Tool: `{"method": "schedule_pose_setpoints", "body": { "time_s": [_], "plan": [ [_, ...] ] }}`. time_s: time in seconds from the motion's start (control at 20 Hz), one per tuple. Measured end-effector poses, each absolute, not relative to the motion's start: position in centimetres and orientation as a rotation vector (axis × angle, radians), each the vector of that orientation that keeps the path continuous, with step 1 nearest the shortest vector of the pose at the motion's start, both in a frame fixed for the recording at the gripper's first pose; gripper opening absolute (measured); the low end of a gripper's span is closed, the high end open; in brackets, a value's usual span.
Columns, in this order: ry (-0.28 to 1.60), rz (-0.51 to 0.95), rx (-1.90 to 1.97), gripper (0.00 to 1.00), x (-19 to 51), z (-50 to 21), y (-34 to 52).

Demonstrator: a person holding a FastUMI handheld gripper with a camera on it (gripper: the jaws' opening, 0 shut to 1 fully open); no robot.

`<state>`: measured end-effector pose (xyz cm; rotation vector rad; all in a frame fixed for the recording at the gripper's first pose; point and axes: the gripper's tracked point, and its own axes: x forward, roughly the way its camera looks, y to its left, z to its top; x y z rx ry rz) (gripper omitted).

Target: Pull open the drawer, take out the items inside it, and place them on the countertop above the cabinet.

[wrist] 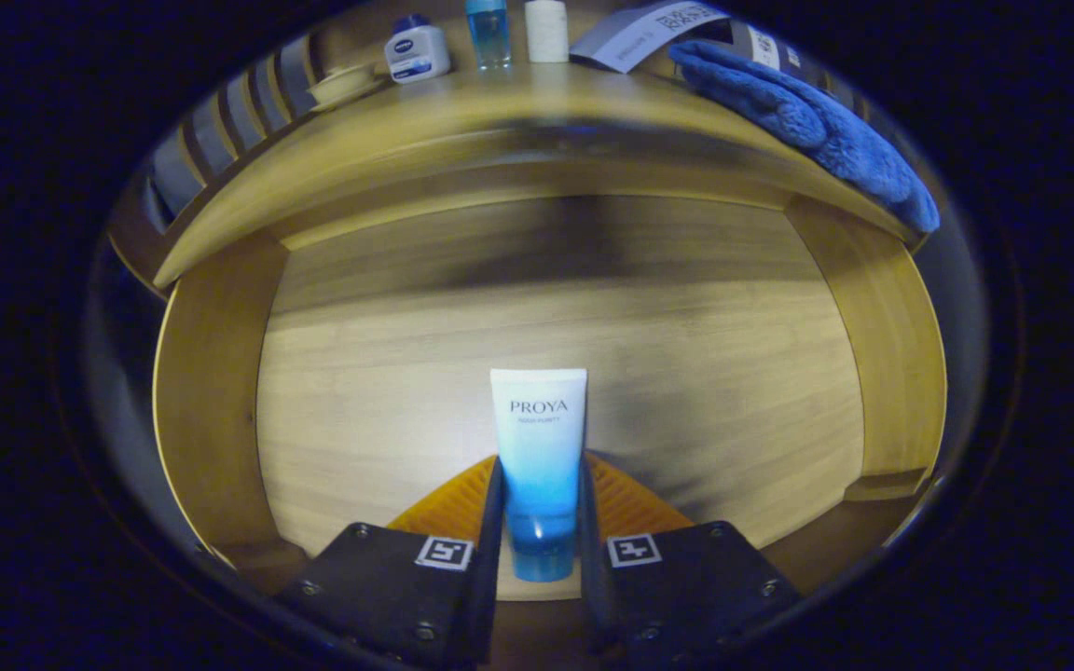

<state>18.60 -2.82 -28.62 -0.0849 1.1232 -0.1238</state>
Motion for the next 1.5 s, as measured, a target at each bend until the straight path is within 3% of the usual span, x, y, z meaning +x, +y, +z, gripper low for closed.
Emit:
{"method": "schedule_pose_setpoints", "body": {
  "time_s": [0.3,0.75,1.1,1.5],
  "plan": [
    [0.783,-0.056,-0.087,0.38,19.6,-22.4,-3.6],
    [0.27,0.026,-0.096,0.37,15.6,-6.1,-1.7],
    [0.135,0.014,-0.082,0.37,16.0,2.3,-1.7],
    [0.182,-0.042,-0.108,0.37,23.2,0.7,-2.2]
  ]
}}
